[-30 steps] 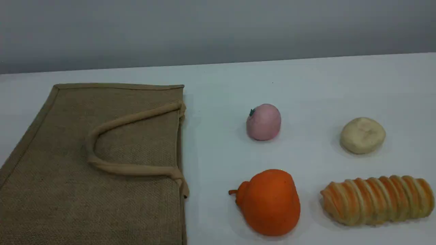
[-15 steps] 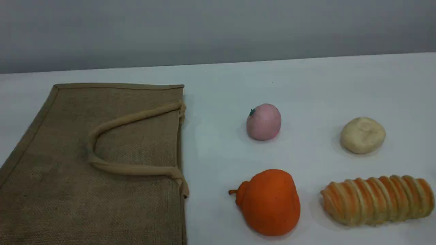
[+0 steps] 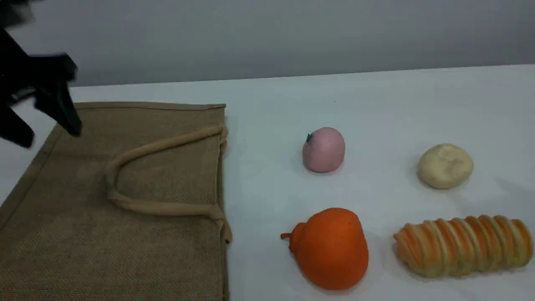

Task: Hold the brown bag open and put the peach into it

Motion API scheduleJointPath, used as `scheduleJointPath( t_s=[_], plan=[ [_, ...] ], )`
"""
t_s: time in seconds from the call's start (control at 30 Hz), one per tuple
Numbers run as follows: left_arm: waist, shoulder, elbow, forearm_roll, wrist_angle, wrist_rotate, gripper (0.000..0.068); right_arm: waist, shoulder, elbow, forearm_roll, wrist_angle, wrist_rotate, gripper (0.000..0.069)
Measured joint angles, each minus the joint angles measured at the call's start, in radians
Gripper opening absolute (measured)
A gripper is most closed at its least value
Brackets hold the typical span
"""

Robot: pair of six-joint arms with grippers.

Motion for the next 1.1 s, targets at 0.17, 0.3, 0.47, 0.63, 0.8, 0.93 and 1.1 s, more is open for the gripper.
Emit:
scheduleJointPath(
  t_s=[0.17,0.3,0.47,0.63,0.8,0.93,1.1],
  plan=[
    [-0.047,0.109,-0.046,-0.005,-0.019,0.0,0.052,0.0,0.008,0.0,-0.001,-0.005,-0.001,0.0528],
    [-0.065,0.167,-0.084,-0.006,-0.018,-0.004,0.052,0.0,0.012,0.0,-0.003,-0.005,-0.003,0.0528],
    [-0.065,0.214,-0.107,-0.023,-0.016,-0.004,0.052,0.0,0.012,0.0,-0.006,-0.002,-0.003,0.0528],
    [-0.065,0.231,-0.107,-0.023,-0.019,-0.004,0.052,0.0,0.012,0.0,-0.007,0.002,-0.001,0.0528],
    [-0.065,0.267,-0.107,-0.023,-0.039,-0.005,0.052,0.0,0.012,0.0,-0.007,0.004,-0.001,0.0528],
    [-0.065,0.288,-0.107,-0.023,-0.05,-0.006,0.052,0.0,0.012,0.0,-0.007,0.005,-0.001,0.0528],
    [-0.065,0.307,-0.107,-0.022,-0.072,-0.006,0.052,0.0,0.012,0.0,-0.007,0.008,-0.003,0.0528]
  ],
)
